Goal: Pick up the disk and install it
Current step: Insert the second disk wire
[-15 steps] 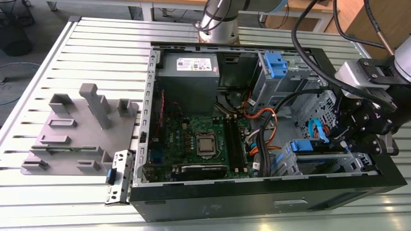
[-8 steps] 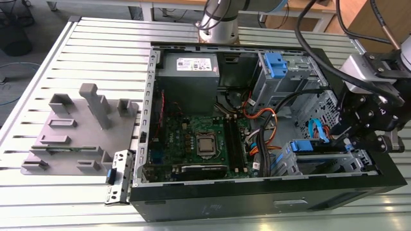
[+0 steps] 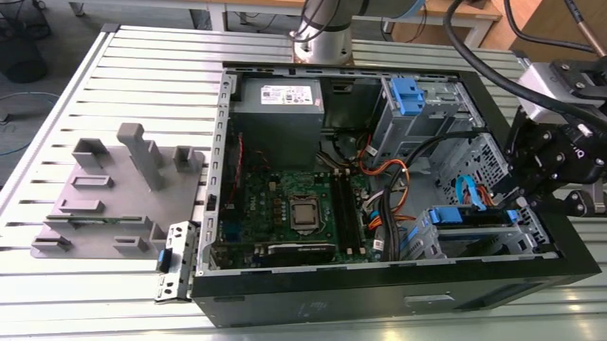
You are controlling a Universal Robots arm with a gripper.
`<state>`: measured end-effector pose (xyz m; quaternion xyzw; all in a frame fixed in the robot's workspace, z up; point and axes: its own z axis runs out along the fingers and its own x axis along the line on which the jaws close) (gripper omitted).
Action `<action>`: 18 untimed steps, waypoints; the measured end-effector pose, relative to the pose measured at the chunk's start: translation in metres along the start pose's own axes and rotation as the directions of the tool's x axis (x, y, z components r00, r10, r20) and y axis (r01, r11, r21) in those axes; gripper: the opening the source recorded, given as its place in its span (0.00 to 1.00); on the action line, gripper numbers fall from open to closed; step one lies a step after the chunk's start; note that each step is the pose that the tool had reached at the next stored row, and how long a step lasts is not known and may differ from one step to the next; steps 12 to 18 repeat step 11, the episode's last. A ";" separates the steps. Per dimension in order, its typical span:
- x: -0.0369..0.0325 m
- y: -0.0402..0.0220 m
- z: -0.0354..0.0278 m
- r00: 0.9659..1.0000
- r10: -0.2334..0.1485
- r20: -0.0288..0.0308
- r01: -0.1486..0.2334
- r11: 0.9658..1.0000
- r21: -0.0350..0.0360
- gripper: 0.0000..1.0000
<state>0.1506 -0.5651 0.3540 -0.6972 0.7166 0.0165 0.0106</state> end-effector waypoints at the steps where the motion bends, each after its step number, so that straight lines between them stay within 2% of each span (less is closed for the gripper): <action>1: 0.0000 0.0000 0.0000 1.000 0.000 0.000 0.000 1.000 0.000 0.30; 9: 0.0001 0.0038 -0.0001 1.000 0.000 0.000 0.000 1.000 0.002 0.30; 18: 0.0001 0.0039 -0.0001 1.000 0.000 0.000 0.000 1.000 0.002 0.30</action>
